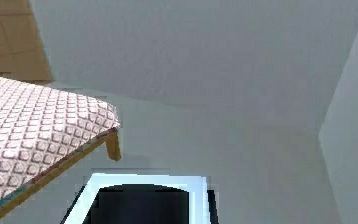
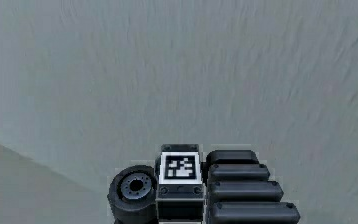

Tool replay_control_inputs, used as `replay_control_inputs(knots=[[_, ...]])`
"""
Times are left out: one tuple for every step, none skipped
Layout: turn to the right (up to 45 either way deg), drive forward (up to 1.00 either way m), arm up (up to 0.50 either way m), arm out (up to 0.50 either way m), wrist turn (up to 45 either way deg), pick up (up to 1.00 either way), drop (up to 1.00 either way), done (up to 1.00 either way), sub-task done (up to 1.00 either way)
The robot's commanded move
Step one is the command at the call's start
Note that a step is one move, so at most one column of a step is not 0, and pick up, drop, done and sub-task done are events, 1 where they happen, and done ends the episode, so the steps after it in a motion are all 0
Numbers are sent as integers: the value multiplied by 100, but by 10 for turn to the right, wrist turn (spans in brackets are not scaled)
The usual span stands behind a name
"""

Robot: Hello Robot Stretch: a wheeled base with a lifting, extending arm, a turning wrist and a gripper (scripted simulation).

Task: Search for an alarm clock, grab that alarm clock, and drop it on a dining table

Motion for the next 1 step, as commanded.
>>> replay_control_inputs(knots=[[0, 100, 0, 0, 0, 0, 0, 0, 0]])
